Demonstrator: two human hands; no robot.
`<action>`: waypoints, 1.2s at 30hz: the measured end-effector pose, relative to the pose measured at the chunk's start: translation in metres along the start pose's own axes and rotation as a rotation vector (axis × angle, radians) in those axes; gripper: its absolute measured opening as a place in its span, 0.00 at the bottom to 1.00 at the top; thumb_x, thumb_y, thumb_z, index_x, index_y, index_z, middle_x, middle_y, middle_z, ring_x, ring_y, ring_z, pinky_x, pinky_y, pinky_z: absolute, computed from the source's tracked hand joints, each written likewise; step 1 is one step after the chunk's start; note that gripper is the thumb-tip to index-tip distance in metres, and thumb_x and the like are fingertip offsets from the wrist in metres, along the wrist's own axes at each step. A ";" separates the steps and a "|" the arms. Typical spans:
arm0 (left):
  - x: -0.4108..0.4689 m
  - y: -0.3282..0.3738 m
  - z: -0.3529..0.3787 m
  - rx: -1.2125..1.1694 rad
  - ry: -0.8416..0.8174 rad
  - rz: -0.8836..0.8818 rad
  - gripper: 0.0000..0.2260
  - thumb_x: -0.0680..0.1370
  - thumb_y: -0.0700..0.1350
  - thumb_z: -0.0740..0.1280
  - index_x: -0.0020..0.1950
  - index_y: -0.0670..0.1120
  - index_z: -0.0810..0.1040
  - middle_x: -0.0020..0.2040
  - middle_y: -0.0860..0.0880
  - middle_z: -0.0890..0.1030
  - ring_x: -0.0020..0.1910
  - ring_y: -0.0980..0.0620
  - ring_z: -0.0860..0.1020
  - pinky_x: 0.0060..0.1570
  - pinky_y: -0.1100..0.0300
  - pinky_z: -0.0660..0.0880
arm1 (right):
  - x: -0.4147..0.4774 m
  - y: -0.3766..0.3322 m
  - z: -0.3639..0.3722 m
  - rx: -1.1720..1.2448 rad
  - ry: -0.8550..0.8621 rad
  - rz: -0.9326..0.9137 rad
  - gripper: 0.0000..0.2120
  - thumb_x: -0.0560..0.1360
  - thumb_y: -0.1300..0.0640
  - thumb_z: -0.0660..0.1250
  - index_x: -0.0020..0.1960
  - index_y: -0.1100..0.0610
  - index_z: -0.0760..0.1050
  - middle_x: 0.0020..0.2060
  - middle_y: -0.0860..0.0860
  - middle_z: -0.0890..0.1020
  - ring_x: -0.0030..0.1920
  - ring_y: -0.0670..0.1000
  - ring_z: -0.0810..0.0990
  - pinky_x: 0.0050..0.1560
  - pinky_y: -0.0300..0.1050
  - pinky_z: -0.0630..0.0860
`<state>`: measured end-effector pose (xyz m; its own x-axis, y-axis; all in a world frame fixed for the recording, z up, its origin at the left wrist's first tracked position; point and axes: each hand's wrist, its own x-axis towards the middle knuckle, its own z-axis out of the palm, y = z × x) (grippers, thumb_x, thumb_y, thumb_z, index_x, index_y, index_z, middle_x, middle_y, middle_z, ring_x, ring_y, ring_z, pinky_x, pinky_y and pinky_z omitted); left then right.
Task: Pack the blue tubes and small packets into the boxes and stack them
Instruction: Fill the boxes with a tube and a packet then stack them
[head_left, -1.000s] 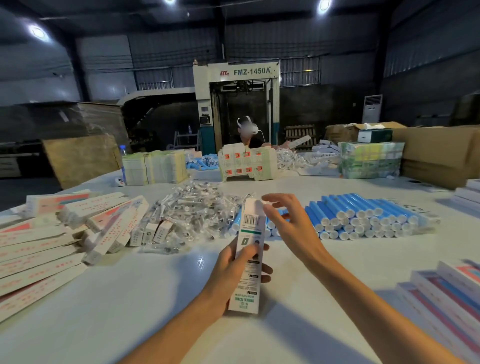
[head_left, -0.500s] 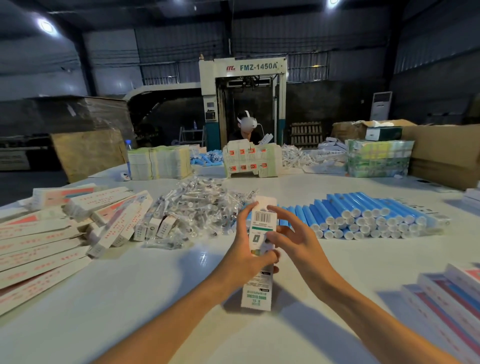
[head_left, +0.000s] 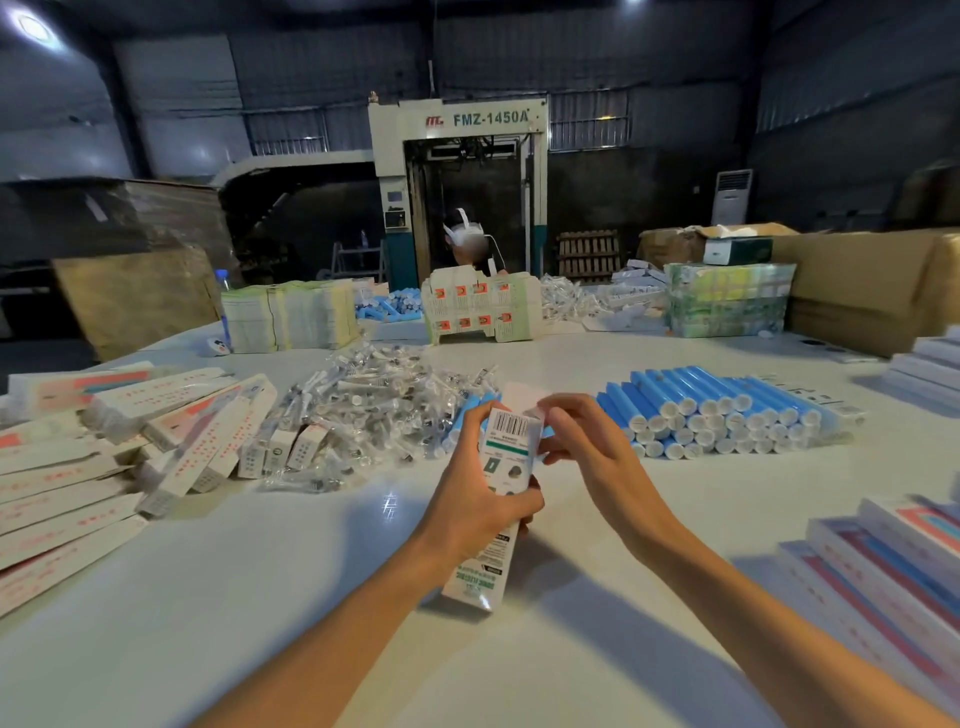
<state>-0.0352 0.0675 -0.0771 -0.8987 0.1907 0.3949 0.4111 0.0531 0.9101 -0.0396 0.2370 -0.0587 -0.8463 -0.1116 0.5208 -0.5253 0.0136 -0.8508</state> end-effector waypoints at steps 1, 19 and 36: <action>-0.001 0.000 -0.001 -0.005 -0.017 -0.012 0.40 0.68 0.32 0.74 0.71 0.63 0.67 0.50 0.47 0.84 0.38 0.48 0.82 0.34 0.52 0.81 | 0.001 0.000 -0.003 0.037 0.033 0.013 0.08 0.86 0.53 0.61 0.63 0.54 0.73 0.52 0.51 0.86 0.47 0.52 0.84 0.49 0.43 0.80; -0.006 0.009 -0.003 0.049 -0.181 -0.100 0.38 0.71 0.31 0.72 0.71 0.62 0.64 0.42 0.44 0.84 0.33 0.44 0.81 0.34 0.51 0.81 | 0.001 -0.009 -0.016 0.077 -0.034 0.048 0.11 0.85 0.54 0.64 0.54 0.60 0.80 0.52 0.54 0.87 0.55 0.56 0.86 0.50 0.47 0.84; -0.008 0.016 -0.010 0.203 -0.239 -0.041 0.42 0.72 0.30 0.72 0.71 0.65 0.57 0.46 0.42 0.86 0.29 0.41 0.82 0.32 0.50 0.82 | -0.001 -0.017 -0.019 0.145 0.057 0.163 0.05 0.80 0.60 0.72 0.51 0.60 0.85 0.48 0.56 0.88 0.54 0.56 0.87 0.51 0.52 0.85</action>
<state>-0.0232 0.0567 -0.0642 -0.8636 0.4084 0.2956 0.4189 0.2551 0.8715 -0.0318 0.2556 -0.0432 -0.9247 -0.0635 0.3753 -0.3667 -0.1166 -0.9230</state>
